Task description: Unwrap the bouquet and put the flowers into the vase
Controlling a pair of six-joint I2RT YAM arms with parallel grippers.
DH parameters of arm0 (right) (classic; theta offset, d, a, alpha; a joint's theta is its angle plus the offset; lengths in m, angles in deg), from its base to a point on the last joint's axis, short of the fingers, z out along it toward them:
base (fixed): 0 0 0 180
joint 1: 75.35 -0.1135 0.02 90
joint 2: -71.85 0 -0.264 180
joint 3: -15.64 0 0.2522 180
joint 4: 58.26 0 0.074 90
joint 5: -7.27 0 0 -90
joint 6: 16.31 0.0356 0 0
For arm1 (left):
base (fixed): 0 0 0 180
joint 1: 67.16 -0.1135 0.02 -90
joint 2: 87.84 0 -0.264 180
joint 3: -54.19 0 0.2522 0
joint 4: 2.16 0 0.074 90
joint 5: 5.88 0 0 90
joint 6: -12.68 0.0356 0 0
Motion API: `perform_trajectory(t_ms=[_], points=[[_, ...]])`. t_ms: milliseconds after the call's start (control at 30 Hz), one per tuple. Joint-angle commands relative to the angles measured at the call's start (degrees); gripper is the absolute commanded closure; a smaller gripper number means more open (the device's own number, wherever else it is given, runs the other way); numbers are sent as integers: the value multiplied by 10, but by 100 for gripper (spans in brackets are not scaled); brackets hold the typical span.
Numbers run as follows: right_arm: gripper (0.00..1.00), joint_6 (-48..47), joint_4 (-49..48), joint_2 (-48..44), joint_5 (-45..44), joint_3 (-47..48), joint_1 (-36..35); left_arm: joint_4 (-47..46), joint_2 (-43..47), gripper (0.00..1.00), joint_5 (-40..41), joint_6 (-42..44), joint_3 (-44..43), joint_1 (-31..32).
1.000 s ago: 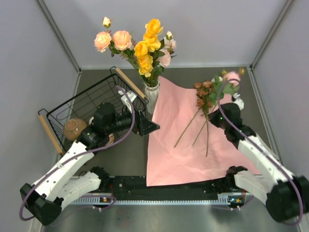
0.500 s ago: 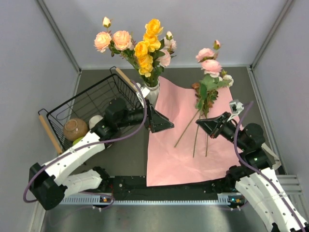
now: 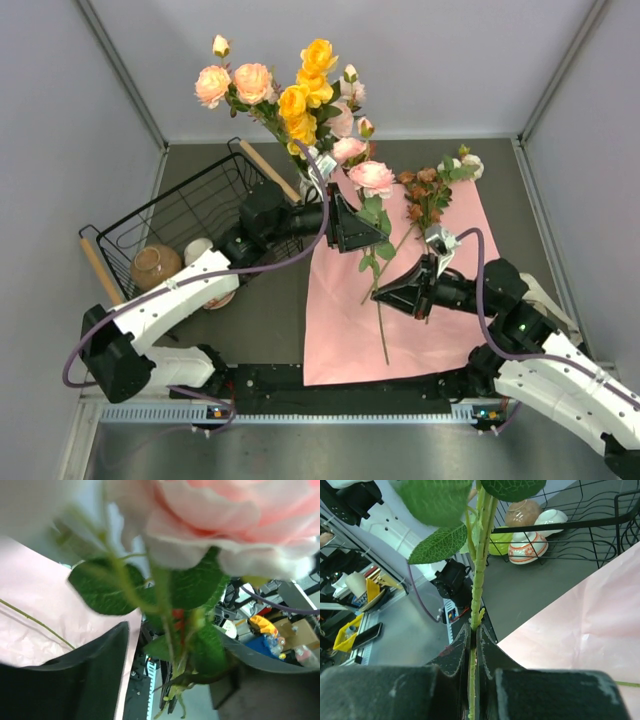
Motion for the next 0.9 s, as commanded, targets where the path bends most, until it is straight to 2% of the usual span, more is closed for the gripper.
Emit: perform_trajectory(t_ms=[0,33,100,133,200,233,267,333,367,400,467,500,533,567,600,633,767,867], points=[[100,-23,-24,7,-7,10,-23,-19,16,45,22,25,-46,0],[100,-22,-29,7,-12,6,-23,0,17,51,25,31,-53,0],[100,-25,-30,9,-18,5,-23,24,20,55,32,53,-62,0],[100,-28,-26,12,-20,8,-23,43,24,65,33,58,-70,0],[100,-35,-19,15,-20,13,-23,52,28,79,33,77,-73,0],[100,-38,-18,14,-25,13,-23,59,34,90,43,85,-78,0],[87,-42,-6,14,-37,17,-23,82,39,100,56,106,-82,0],[62,-53,28,14,-104,27,-23,111,54,100,89,139,-104,0],[34,-54,48,14,-144,41,-23,146,59,100,101,183,-118,0],[26,-52,90,12,-234,47,-23,157,62,100,114,205,-143,0],[12,-49,121,9,-317,55,-23,209,78,100,167,277,-167,0],[9,-49,143,7,-401,53,-23,216,83,100,193,302,-183,0],[7,-46,152,4,-440,52,-23,220,95,100,222,326,-187,0],[2,-28,166,0,-478,51,-23,221,101,100,284,367,-191,0],[1,-18,190,-3,-546,51,-23,222,105,100,309,387,-204,0],[1,-9,199,-6,-569,49,-22,220,109,100,328,407,-209,0],[1,13,208,-18,-593,33,-22,165,106,100,413,495,-217,-4],[1,25,213,-16,-577,30,-22,132,84,100,429,503,-242,-20]])
